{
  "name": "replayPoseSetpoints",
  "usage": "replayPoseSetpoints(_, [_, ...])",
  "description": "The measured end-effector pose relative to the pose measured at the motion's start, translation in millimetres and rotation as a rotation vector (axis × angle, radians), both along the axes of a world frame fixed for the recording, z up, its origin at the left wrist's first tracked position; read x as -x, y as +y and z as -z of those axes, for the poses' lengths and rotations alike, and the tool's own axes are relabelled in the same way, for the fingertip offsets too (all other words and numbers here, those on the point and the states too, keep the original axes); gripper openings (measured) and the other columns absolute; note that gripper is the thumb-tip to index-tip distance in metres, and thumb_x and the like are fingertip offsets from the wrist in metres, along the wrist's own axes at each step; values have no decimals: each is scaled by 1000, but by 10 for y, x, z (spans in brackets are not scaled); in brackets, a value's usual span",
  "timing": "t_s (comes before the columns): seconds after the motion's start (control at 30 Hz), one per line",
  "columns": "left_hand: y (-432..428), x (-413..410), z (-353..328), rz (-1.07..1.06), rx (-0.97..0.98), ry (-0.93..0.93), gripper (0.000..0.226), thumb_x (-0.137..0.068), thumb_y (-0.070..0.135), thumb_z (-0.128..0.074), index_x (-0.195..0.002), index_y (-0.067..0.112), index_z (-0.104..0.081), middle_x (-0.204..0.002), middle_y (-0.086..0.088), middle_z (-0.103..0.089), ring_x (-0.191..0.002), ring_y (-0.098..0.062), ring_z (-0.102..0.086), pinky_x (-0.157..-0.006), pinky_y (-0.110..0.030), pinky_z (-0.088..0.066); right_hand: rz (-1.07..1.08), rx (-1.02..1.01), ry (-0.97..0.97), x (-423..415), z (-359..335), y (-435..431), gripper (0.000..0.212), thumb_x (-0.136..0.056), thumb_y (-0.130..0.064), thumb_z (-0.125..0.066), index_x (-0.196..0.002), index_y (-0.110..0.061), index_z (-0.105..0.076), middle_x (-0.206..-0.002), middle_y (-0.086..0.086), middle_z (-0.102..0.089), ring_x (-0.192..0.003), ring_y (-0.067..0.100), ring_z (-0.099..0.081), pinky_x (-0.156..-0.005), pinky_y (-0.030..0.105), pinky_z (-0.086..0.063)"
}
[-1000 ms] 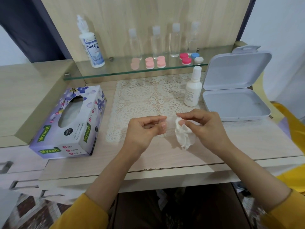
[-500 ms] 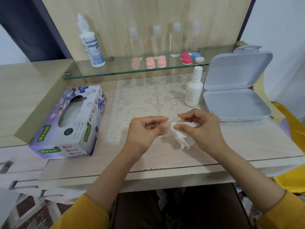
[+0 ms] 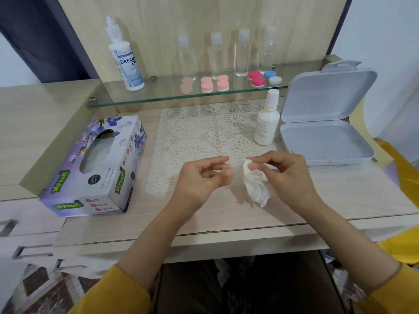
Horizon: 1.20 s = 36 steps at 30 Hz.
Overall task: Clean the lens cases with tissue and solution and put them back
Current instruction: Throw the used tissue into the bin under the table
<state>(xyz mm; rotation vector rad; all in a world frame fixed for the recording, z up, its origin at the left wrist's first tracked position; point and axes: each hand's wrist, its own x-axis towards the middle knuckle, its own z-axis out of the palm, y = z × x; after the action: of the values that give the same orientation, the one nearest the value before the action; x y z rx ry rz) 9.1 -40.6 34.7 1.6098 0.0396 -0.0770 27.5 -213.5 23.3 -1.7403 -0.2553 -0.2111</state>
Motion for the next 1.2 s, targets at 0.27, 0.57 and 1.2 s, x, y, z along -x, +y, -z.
replayPoseSetpoints(0.27, [91,-94,-117,120,-21,127,26,-74,28,-63,-88,7,-70,-93,-6,-71,-73,-20,-70,-77,-25,-56,-105,-55,9,40,-4,-20,36,-71,9,-69,-84,-24,-69,-75,-13,-70,-71,-1,-62,-72,12,-47])
replayPoseSetpoints(0.57, [158,-137,-105,134,-24,35,12,-75,10,-68,-86,6,-68,-90,-14,-70,-85,-19,-69,-80,-20,-53,-39,1,-20,42,-86,-66,31,-70,8,-71,-88,-17,-69,-94,0,-64,-75,-2,-60,-69,9,-45])
replayPoseSetpoints(1.2, [159,-248,216,169,-1004,-446,25,-81,27,-67,-105,25,-64,-108,10,-63,-107,-12,-46,-95,-31,-30,70,110,-38,47,-108,-152,23,-78,-3,-68,-71,-25,-68,-67,-21,-67,-70,-7,-60,-66,5,-40])
